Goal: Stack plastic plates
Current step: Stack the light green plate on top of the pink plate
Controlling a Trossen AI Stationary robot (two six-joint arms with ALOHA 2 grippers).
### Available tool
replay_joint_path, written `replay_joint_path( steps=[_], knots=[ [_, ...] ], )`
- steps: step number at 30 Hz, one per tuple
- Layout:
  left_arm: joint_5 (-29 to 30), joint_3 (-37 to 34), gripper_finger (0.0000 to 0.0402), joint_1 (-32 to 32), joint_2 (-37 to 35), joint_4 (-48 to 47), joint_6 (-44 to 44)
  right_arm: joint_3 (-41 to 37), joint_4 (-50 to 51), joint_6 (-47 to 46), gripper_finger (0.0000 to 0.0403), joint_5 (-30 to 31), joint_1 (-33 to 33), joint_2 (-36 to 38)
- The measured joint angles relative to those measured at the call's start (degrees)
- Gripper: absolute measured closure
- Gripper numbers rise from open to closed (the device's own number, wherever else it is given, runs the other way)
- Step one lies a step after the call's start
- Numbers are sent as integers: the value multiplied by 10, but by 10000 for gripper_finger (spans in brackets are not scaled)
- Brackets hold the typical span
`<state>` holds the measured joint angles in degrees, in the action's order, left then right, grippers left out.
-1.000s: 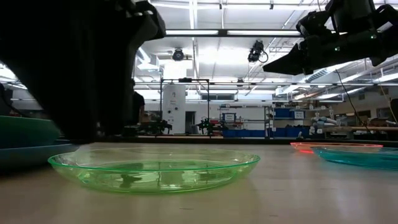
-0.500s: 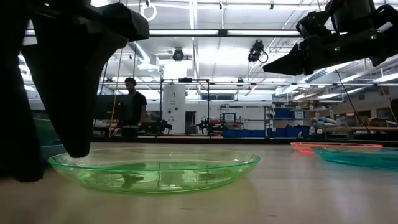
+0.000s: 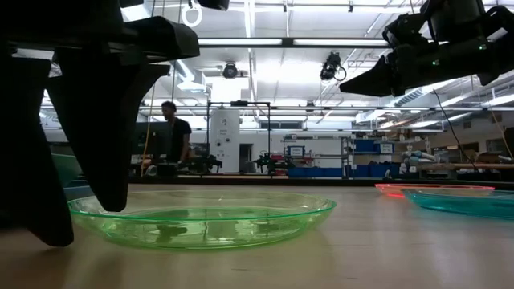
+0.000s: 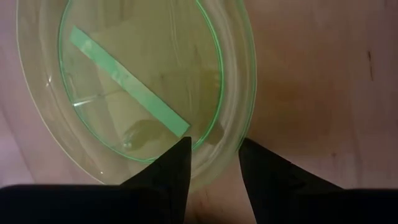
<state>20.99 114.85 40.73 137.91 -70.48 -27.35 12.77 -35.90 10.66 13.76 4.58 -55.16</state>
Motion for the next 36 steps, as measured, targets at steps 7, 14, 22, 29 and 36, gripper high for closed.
replay_joint_path(
  steps=[7, 14, 22, 29, 36],
  knots=[
    [0, 0, 280, 0, 0, 5, 0, 0, 0, 0, 278, 0, 0, 0],
    [-7, 0, 364, -1, 0, 10, 2, 0, 0, 0, 278, 0, 0, 0],
    [-8, 1, 391, -5, -1, 7, 15, 0, 1, 0, 278, 0, 0, 0],
    [1, 38, 391, -26, -2, -34, 40, 0, 1, 0, 278, 0, 0, 0],
    [28, 109, 391, -45, -3, -115, 40, 0, 1, 0, 278, 0, 0, 0]
  ],
)
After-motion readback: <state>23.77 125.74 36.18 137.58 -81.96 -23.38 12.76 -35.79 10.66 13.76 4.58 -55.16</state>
